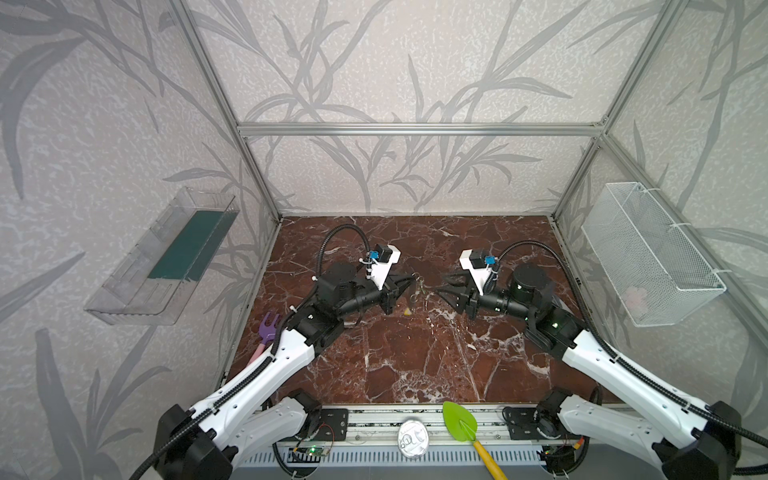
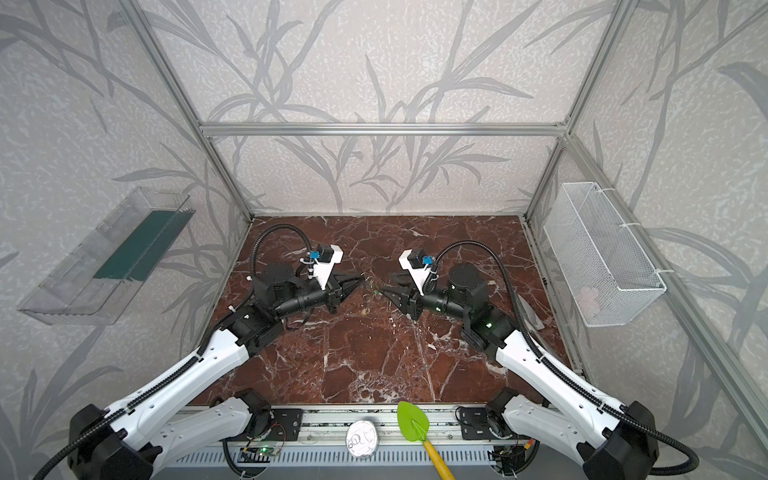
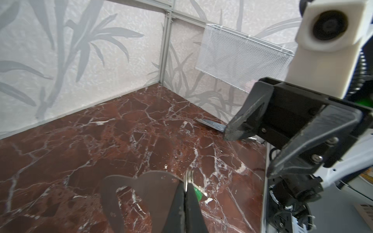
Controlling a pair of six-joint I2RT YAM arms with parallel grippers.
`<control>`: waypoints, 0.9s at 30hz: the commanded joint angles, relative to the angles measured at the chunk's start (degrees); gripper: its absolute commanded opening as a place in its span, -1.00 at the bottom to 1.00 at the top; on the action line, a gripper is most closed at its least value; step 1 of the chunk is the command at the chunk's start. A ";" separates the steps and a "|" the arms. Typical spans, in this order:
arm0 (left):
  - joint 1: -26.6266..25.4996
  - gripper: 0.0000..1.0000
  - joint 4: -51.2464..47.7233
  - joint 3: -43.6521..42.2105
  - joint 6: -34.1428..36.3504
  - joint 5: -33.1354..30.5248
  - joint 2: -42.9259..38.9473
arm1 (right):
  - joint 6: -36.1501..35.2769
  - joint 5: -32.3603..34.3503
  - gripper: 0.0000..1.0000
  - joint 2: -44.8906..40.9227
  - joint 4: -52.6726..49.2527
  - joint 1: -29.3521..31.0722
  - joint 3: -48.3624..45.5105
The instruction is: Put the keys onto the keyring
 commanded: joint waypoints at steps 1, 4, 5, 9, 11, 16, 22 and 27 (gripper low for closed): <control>0.80 -1.00 7.70 -0.97 -0.84 10.40 0.10 | -1.86 -2.99 -0.22 1.00 1.13 -0.17 1.91; 1.25 -1.00 11.66 -2.51 -1.92 13.13 0.64 | -2.06 -4.82 -0.32 1.72 2.08 -0.18 1.67; 1.26 -1.00 12.31 -2.74 -2.13 13.71 0.81 | -2.05 -5.06 -0.32 1.85 2.38 -0.18 1.54; 1.35 -1.00 14.56 -3.54 -3.17 14.96 1.31 | -1.86 -5.95 -0.32 2.34 3.46 -0.18 1.16; 1.39 -1.00 15.21 -3.81 -3.39 14.92 1.27 | -1.79 -6.66 -0.32 2.46 4.18 -0.16 0.93; 1.39 -1.00 16.32 -4.05 -3.63 15.68 1.27 | -1.68 -6.84 -0.42 2.69 4.88 -0.17 0.83; 1.42 -1.00 17.78 -4.29 -4.32 16.25 1.36 | -1.42 -7.48 -0.51 3.40 5.79 -0.18 0.87; 1.44 -1.00 18.33 -4.25 -4.59 16.43 1.75 | -0.87 -8.07 -0.55 3.79 6.82 -0.18 0.87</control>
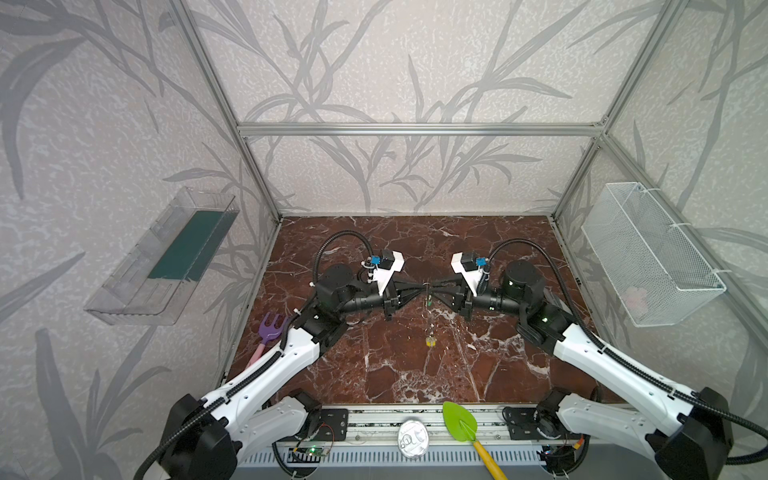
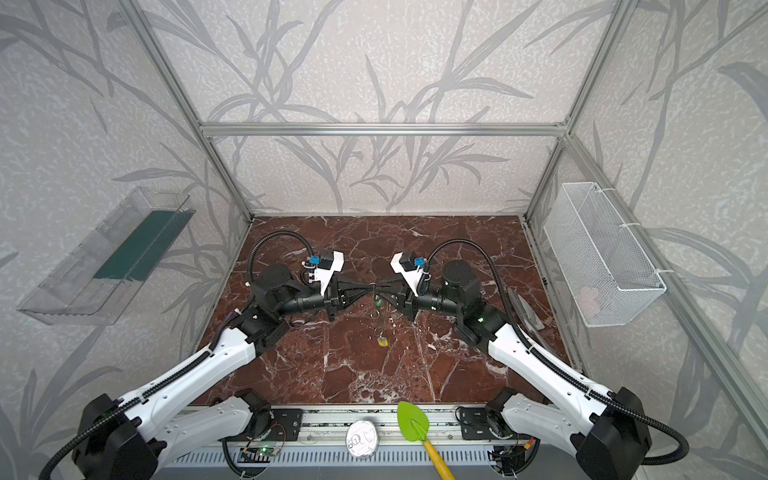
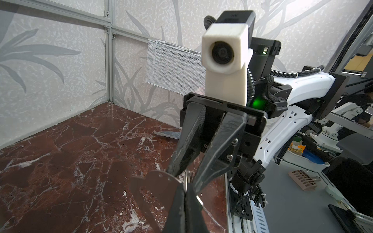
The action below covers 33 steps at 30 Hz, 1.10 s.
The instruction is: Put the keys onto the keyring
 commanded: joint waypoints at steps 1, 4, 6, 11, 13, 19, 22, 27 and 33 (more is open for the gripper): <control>0.26 -1.00 3.44 -0.19 -0.85 1.48 0.30 | 0.64 -1.28 -0.56 0.18 2.91 -0.16 0.81; 0.31 -1.00 3.56 -0.25 -1.00 1.58 0.66 | 0.88 -1.58 -0.62 0.18 3.39 -0.16 0.81; 0.26 -1.00 3.91 -0.20 -1.12 1.61 0.79 | 1.04 -1.89 -0.66 0.27 3.47 -0.16 0.90; 0.33 -1.00 5.69 -0.38 -1.85 1.57 1.16 | 1.13 -2.82 -0.74 0.88 3.39 -0.16 1.07; 0.26 -1.00 6.31 -0.49 -1.90 1.11 1.23 | 1.21 -3.07 -0.76 1.02 3.39 -0.16 0.99; 0.30 -1.00 8.51 -0.92 -2.96 0.94 1.63 | 1.33 -3.40 -0.90 0.97 3.65 -0.16 0.72; 0.27 -1.00 8.37 -0.70 -3.05 1.04 2.11 | 1.29 -4.06 -1.00 1.22 3.66 -0.16 1.15; 0.26 -1.00 8.97 -0.48 -3.40 1.00 2.44 | 1.09 -4.62 -1.00 1.49 3.66 -0.12 1.47; 0.26 -0.96 3.19 -0.20 -2.06 -2.72 1.59 | -0.69 -2.78 -1.00 0.97 1.58 -0.16 1.77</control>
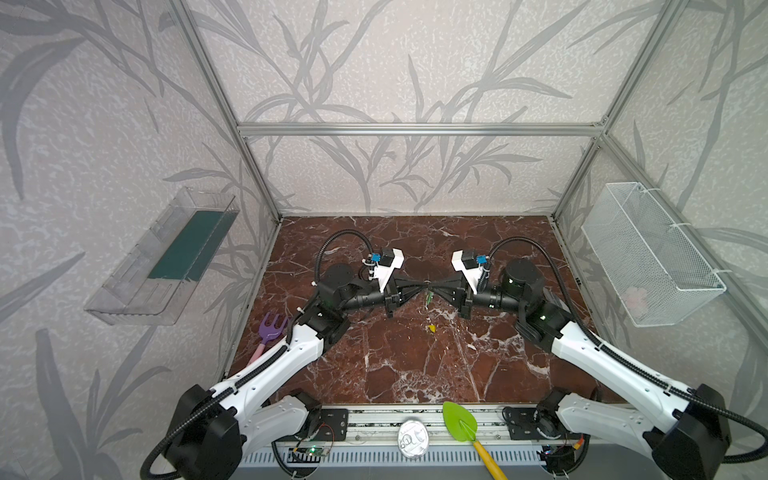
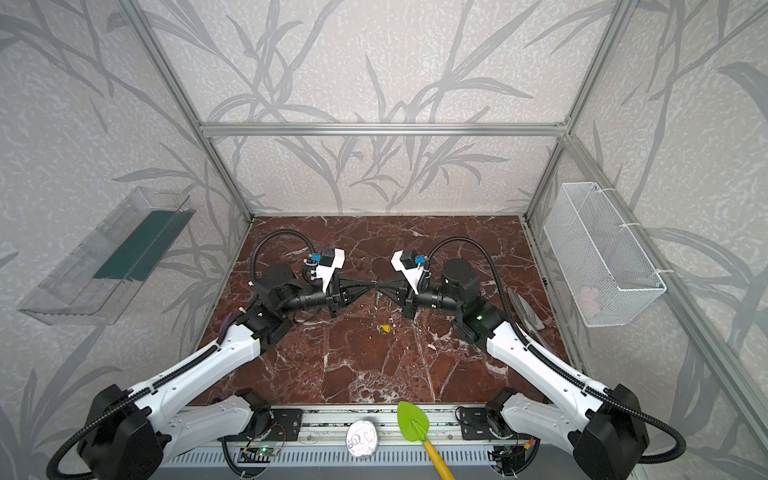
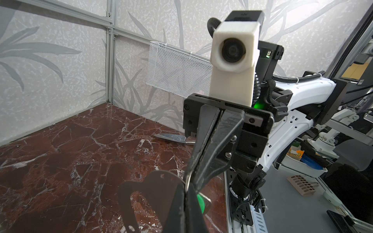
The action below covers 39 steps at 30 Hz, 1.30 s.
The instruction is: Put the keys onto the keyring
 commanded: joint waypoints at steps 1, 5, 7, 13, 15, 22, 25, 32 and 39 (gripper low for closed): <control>0.05 -0.91 -2.37 0.40 0.75 -3.21 -1.39 | -1.90 -0.22 -1.00 -0.08 -0.84 0.23 1.84; -0.01 -0.72 -6.96 -0.25 1.72 -6.73 -4.30 | -4.26 0.80 -1.00 0.11 -4.61 0.15 3.13; -0.02 -0.70 -10.08 -0.25 2.58 -8.59 -6.01 | -5.10 1.23 -1.00 -0.12 -5.75 0.15 3.40; 0.01 -0.63 -21.74 0.57 5.92 -15.62 -12.17 | -8.82 2.18 -1.00 -0.43 -10.08 -0.03 4.59; 0.01 -0.62 -25.69 1.31 7.21 -17.69 -13.80 | -10.62 1.90 -1.00 -0.30 -12.20 -0.12 5.54; -0.06 -0.60 -35.59 6.05 9.79 -22.35 -15.50 | -21.30 0.83 -1.00 1.27 -25.90 -0.12 12.16; -0.17 -0.60 -38.18 8.28 9.86 -22.65 -14.87 | -25.64 1.04 -1.00 1.81 -31.19 -0.08 14.66; -0.75 -0.59 -41.50 12.71 11.27 -19.56 -12.83 | -34.70 -4.64 -1.00 2.22 -38.71 -0.12 18.30; -2.71 -0.60 -41.94 15.38 12.27 -14.11 -10.23 | -39.73 -7.94 -1.00 5.31 -45.19 -0.12 22.97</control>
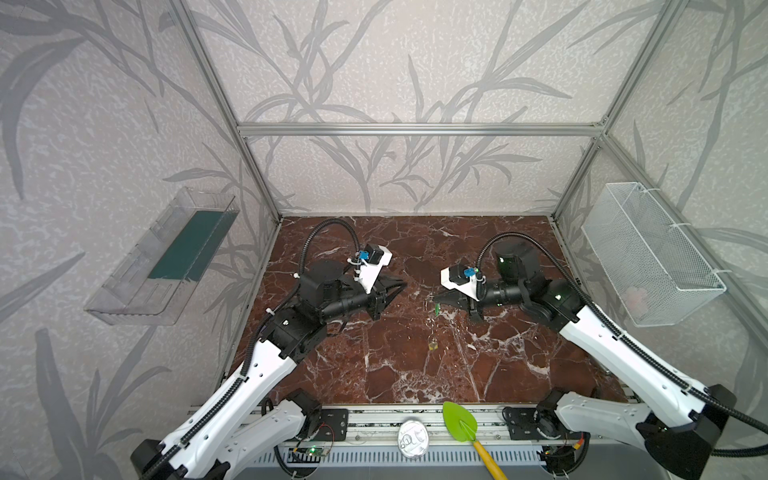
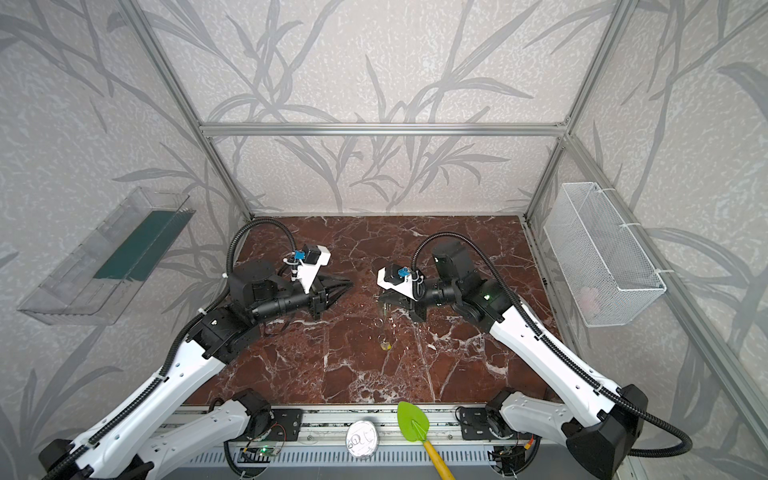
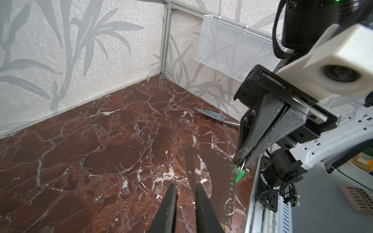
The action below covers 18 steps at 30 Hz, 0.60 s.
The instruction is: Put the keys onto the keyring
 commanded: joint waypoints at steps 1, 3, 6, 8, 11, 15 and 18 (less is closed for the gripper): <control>-1.52 -0.60 -1.03 1.89 1.81 4.12 0.75 | -4.02 -3.67 -1.00 1.03 -4.30 -0.16 2.54; -2.70 -0.60 -1.00 2.11 2.58 5.30 1.34 | -4.58 -4.36 -1.00 1.50 -5.06 -0.12 3.07; -5.26 -0.60 -1.90 2.71 4.61 5.23 2.24 | -5.21 -5.27 -1.00 2.44 -6.27 -0.16 4.08; -7.18 -0.60 -2.97 3.42 6.27 3.94 2.90 | -5.48 -5.66 -1.00 3.00 -7.03 -0.06 4.58; -9.05 -0.60 -4.63 4.97 7.96 2.07 4.11 | -5.77 -5.89 -1.00 3.46 -7.53 0.00 4.93; -9.83 -0.60 -6.25 6.70 8.68 -0.32 5.68 | -5.92 -6.25 -1.00 3.42 -7.41 0.01 4.86; -10.11 -0.60 -6.99 7.24 9.03 -0.66 6.28 | -5.93 -6.24 -1.00 3.29 -7.40 0.10 4.77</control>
